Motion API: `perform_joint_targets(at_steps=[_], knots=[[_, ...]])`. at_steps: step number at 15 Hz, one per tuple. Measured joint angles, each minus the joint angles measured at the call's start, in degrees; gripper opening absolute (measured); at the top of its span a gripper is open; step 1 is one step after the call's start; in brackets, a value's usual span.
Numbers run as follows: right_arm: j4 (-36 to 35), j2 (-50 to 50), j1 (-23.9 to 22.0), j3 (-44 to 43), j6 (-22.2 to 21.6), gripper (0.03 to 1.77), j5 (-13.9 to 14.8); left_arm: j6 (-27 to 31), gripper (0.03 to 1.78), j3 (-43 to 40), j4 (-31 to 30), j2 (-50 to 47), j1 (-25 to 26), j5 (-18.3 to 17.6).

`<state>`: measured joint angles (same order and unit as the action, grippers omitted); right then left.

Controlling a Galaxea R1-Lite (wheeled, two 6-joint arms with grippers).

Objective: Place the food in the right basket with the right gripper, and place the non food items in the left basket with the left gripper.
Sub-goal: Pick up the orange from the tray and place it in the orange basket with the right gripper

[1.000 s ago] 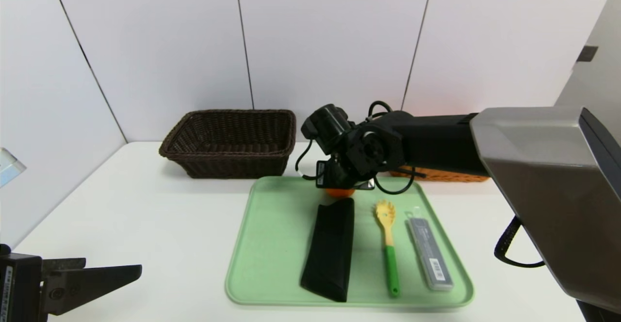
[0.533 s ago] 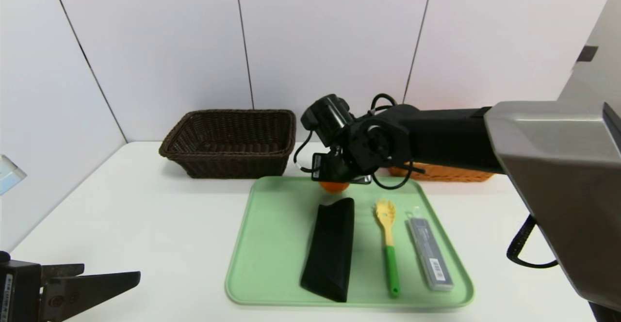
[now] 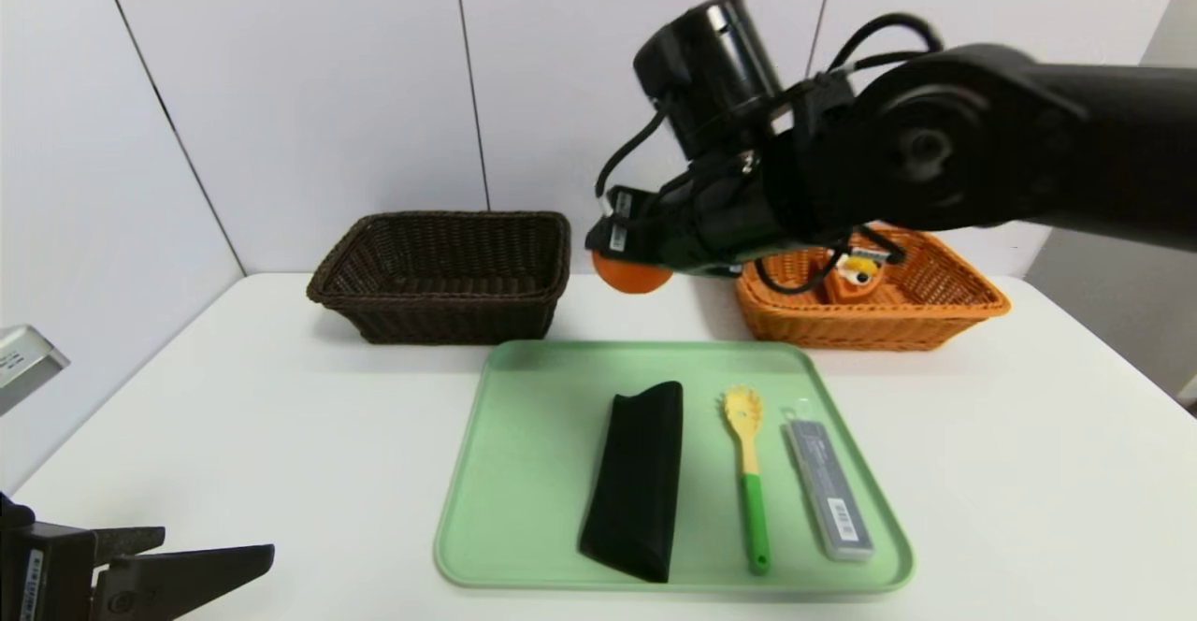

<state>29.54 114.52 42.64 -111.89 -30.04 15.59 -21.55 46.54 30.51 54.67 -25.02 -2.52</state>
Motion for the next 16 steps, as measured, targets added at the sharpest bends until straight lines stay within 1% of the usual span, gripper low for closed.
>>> perform_joint_targets(at_steps=[2, 3, 5, 8, 12, 14, 16], knots=[[-2.1, -3.2, -3.4, 0.0, 4.3, 1.14, 0.3, 0.5, 1.69, 0.0, -0.3, 0.2, 0.0, -0.1], [-2.8, -4.4, -5.3, 0.0, 5.8, 1.13, 0.4, 0.5, 1.69, 0.0, -0.4, 0.2, 0.0, -0.1], [-2.9, -6.2, -9.8, 0.0, 7.0, 1.13, 0.0, 0.6, 1.69, 0.4, -0.4, 0.2, 0.0, -0.1], [-2.8, -7.1, -16.8, 0.4, 7.4, 1.13, -0.4, 0.6, 1.69, 1.1, -0.4, 0.2, 0.0, -0.1], [-3.1, -3.0, -23.2, 0.5, 7.4, 1.13, -1.2, 0.6, 1.69, 1.9, -0.3, 0.2, 0.0, -0.3], [-3.5, 0.1, -25.0, 0.5, 7.4, 1.13, -1.4, 0.6, 1.69, 1.9, -0.3, 0.3, 0.0, -0.2], [-4.1, 3.7, -25.6, 0.4, 7.3, 1.13, -1.4, 0.6, 1.69, 1.7, -0.3, 0.4, 0.0, -0.3]])
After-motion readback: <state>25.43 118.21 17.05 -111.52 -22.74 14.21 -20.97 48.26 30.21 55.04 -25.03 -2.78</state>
